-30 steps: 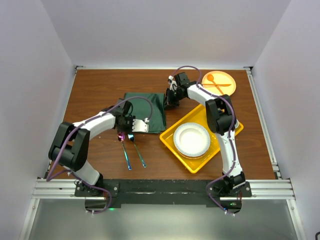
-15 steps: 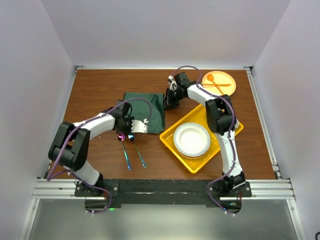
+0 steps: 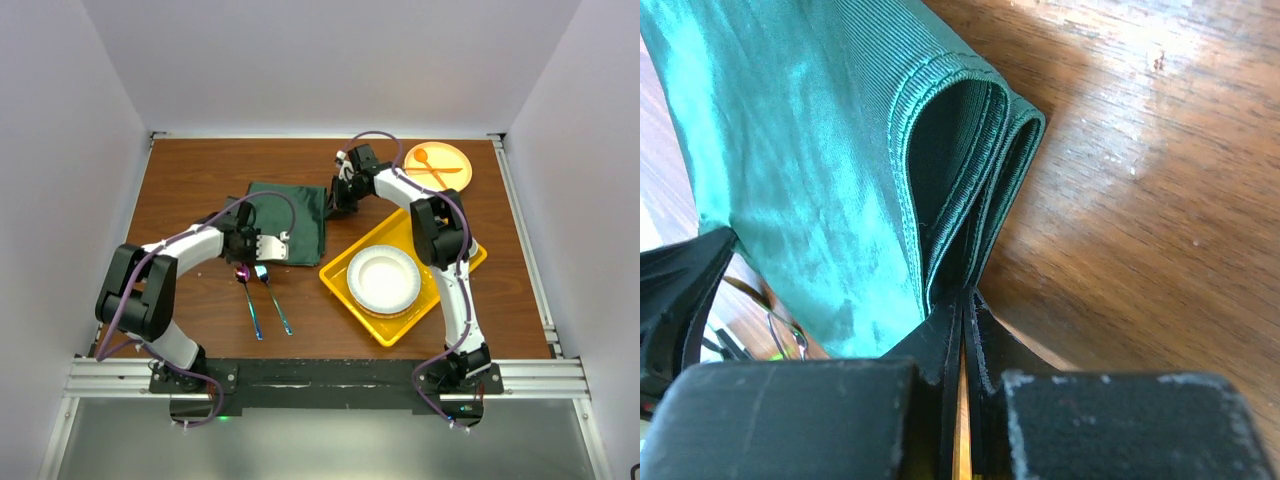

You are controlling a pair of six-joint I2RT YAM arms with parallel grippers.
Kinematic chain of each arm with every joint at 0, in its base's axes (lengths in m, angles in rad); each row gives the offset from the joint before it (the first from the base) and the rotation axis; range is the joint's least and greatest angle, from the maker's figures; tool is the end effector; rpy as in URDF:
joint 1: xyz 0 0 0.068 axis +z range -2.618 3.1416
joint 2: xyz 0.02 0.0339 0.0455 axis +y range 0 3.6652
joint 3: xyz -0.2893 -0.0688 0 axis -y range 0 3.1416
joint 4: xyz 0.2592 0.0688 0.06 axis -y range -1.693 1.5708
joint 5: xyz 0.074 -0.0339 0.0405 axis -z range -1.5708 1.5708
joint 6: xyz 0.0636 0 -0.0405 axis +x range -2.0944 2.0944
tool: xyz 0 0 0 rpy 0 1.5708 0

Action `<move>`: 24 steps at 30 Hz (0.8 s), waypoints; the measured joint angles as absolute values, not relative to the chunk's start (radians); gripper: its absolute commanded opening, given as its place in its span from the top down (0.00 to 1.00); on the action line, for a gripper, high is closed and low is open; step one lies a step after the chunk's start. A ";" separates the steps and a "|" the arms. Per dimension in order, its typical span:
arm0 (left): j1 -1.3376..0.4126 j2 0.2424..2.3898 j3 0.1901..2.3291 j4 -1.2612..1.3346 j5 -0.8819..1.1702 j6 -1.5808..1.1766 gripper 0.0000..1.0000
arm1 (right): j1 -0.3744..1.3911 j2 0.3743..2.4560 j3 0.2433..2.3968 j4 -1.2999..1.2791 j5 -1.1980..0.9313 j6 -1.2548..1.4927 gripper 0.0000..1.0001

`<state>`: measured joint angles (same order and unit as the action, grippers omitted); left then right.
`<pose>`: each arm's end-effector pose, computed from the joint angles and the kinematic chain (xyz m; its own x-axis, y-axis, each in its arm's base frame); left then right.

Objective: Fold the napkin into a case and place the utensils inside
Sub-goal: Fold the rectangle-folded napkin at the center of the board.

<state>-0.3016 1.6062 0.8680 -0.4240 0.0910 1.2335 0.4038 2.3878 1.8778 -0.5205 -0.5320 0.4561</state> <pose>0.3009 -0.0997 0.1465 0.0217 0.9774 -0.2102 0.9362 0.0539 0.3473 0.4956 0.2468 0.1269 -0.9628 0.0014 -0.2702 -0.1721 0.7678 0.6171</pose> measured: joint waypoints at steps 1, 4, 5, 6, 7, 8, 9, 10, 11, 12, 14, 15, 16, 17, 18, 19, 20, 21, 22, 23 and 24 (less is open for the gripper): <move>-0.299 1.606 0.868 -0.420 0.091 1.237 0.64 | 0.404 2.389 1.880 -0.520 -0.532 0.456 0.99; -0.270 1.606 0.871 -0.408 0.097 1.242 0.52 | 0.404 2.397 1.890 -0.514 -0.536 0.458 0.90; -0.261 1.606 0.876 -0.407 0.102 1.241 0.51 | 0.404 2.397 1.892 -0.512 -0.536 0.460 0.88; -0.250 1.606 0.886 -0.411 0.109 1.240 0.51 | 0.404 2.398 1.894 -0.511 -0.536 0.460 0.87; -0.237 1.606 0.898 -0.418 0.122 1.234 0.51 | 0.404 2.399 1.897 -0.511 -0.535 0.459 0.85; -0.226 1.606 0.912 -0.425 0.133 1.227 0.50 | 0.405 2.400 1.902 -0.513 -0.532 0.459 0.84; -0.212 1.606 0.938 -0.437 0.149 1.214 0.50 | 0.405 2.400 1.906 -0.513 -0.530 0.459 0.82; -0.203 1.606 0.955 -0.439 0.161 1.207 0.50 | 0.405 2.400 1.910 -0.515 -0.523 0.457 0.78; -0.190 1.606 0.982 -0.444 0.181 1.188 0.50 | 0.405 2.400 1.916 -0.519 -0.515 0.455 0.77; -0.182 1.606 1.004 -0.444 0.196 1.172 0.50 | 0.404 2.400 1.922 -0.522 -0.509 0.453 0.76; -0.159 1.606 1.051 -0.443 0.238 1.129 0.50 | 0.400 2.400 1.945 -0.543 -0.489 0.444 0.72; -0.146 1.606 1.073 -0.442 0.258 1.100 0.50 | 0.397 2.400 1.961 -0.557 -0.481 0.439 0.71; -0.134 1.606 1.086 -0.441 0.274 1.079 0.50 | 0.393 2.400 1.977 -0.570 -0.472 0.428 0.68; -0.117 1.606 1.103 -0.442 0.297 1.052 0.50 | 0.390 2.400 1.991 -0.580 -0.462 0.421 0.64; -0.103 1.606 1.113 -0.441 0.312 1.029 0.49 | 0.385 2.400 2.008 -0.585 -0.453 0.409 0.60; -0.086 1.606 1.122 -0.442 0.327 1.008 0.49 | 0.379 2.400 2.020 -0.591 -0.447 0.398 0.56; -0.070 1.606 1.129 -0.442 0.342 0.989 0.49 | 0.373 2.400 2.033 -0.599 -0.440 0.386 0.45; -0.056 1.606 1.134 -0.442 0.353 0.971 0.48 | 0.367 2.400 2.042 -0.606 -0.436 0.377 0.41; -0.041 1.606 1.137 -0.443 0.368 0.951 0.44 | 0.361 2.400 2.052 -0.615 -0.433 0.366 0.38; -0.028 1.606 1.140 -0.444 0.383 0.933 0.42 | 0.356 2.400 2.062 -0.622 -0.432 0.354 0.35; -0.015 1.606 1.143 -0.447 0.394 0.923 0.41 | 0.351 2.400 2.070 -0.622 -0.431 0.345 0.32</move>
<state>-0.0147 1.6062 1.1431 -0.4465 0.3939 0.9230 0.3511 2.3997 2.0697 -0.6220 -0.4313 0.3454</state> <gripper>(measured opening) 0.535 0.602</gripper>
